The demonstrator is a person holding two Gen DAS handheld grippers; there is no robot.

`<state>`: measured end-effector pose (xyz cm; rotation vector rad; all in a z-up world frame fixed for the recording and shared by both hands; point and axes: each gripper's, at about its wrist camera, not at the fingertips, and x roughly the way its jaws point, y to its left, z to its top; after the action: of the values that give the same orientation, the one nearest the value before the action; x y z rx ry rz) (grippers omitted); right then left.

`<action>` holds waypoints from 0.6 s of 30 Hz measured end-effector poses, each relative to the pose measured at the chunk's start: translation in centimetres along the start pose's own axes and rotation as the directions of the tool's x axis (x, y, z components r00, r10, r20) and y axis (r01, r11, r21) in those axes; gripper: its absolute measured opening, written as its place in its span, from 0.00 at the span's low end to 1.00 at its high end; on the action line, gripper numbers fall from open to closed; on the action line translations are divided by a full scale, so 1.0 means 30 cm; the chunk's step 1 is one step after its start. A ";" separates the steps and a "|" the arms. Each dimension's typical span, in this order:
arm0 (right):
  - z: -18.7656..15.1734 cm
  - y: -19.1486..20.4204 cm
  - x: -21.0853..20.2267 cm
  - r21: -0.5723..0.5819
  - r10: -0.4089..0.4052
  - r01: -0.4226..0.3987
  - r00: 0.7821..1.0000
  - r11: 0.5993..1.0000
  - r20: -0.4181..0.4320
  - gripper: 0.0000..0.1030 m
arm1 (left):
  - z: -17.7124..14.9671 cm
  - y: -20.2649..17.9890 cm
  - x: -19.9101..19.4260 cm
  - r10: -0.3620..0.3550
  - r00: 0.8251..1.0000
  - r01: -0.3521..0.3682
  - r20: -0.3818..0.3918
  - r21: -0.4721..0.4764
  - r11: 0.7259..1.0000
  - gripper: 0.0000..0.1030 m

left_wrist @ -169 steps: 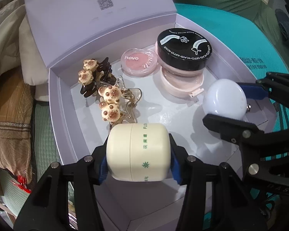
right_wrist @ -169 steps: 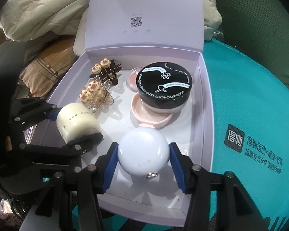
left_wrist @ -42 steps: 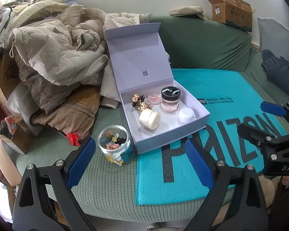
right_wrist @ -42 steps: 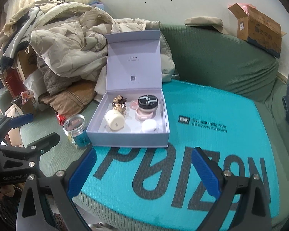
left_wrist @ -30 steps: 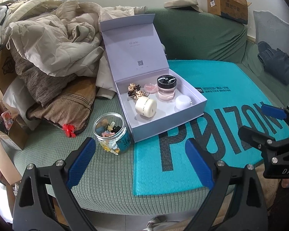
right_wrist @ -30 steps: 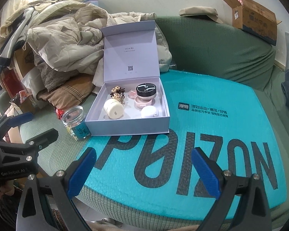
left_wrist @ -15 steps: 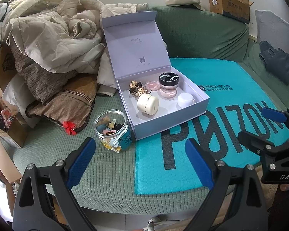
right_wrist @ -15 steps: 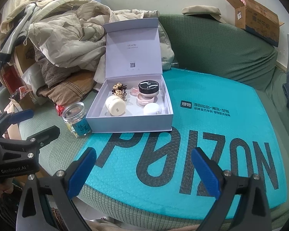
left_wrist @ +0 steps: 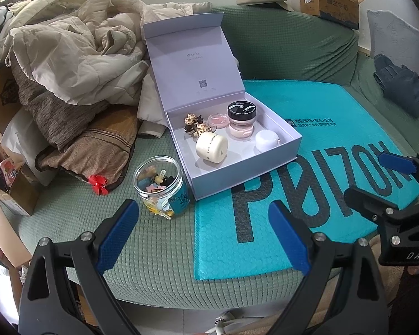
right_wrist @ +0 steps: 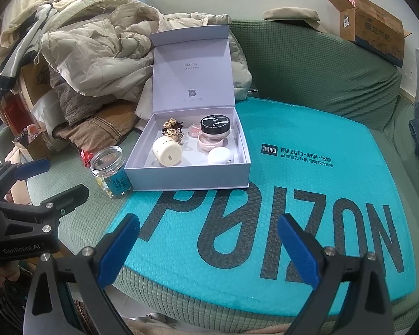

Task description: Organize objects

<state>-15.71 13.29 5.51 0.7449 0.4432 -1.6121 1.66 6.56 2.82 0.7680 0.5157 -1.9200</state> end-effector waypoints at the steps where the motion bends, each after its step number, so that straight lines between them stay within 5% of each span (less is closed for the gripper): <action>1: 0.000 0.000 0.000 0.000 0.000 0.000 1.000 1.000 0.001 0.97 | 0.000 0.000 0.000 0.000 1.000 0.000 0.000 0.000 1.000 0.91; 18: 0.002 0.004 0.003 -0.003 -0.001 0.001 1.000 1.000 -0.001 0.97 | -0.006 0.005 0.004 -0.007 1.000 0.007 -0.008 0.004 1.000 0.91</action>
<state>-15.62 13.14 5.50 0.7432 0.4469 -1.6119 1.80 6.54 2.61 0.7773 0.5207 -1.9260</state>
